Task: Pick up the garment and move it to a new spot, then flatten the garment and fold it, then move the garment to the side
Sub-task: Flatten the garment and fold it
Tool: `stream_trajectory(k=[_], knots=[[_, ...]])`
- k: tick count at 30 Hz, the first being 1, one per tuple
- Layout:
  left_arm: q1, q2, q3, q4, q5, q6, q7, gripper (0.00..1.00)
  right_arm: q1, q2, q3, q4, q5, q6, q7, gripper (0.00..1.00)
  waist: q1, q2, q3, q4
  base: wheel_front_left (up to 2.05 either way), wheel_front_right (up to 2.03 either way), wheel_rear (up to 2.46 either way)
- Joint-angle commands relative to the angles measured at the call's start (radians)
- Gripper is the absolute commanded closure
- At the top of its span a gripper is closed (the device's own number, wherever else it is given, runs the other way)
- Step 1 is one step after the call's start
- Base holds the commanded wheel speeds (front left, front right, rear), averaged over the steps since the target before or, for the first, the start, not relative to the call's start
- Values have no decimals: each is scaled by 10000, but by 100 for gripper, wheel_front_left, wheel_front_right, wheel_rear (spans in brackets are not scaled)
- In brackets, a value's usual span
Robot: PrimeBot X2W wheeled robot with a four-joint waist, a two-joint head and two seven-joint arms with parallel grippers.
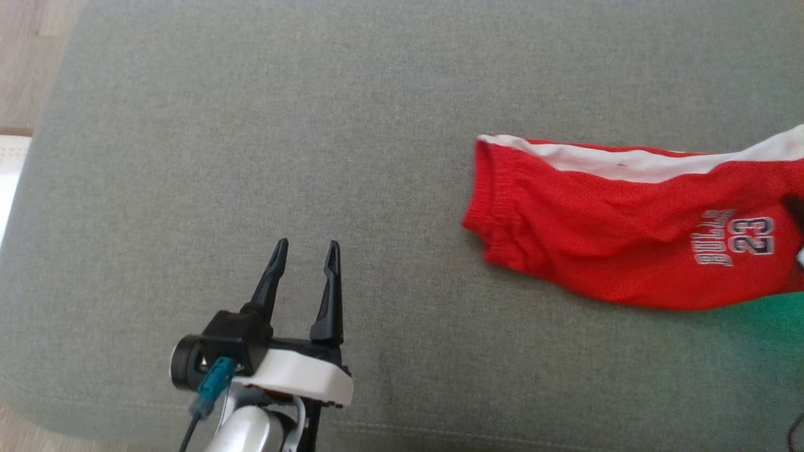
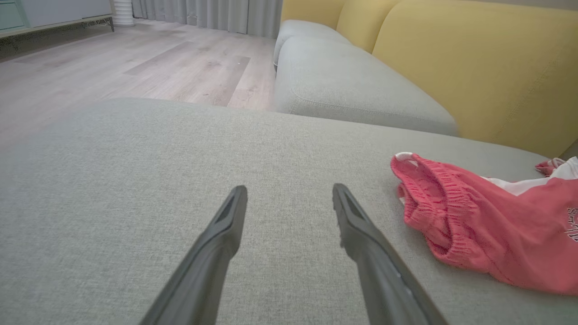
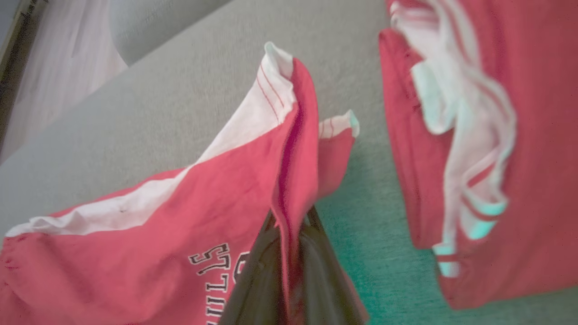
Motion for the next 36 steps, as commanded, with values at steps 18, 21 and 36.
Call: stream_trajectory(k=[18, 21, 36], knots=[[373, -585, 690, 338, 334, -665, -87, 0, -717, 1729, 3565, -2561, 346, 67, 893, 100, 0, 0, -465, 550, 0, 0, 0], [269, -592, 511, 537, 247, -736, -87, 0, -734, 1734, 4276, -1463, 733, 67, -13, 100, 0, 0, -565, 820, 0, 0, 0], [666, -596, 280, 781, -2, -436, -87, 0, -1460, 1737, 6567, 1601, 2820, 67, -4004, 0, 0, 0, -1114, 829, 0, 0, 0]])
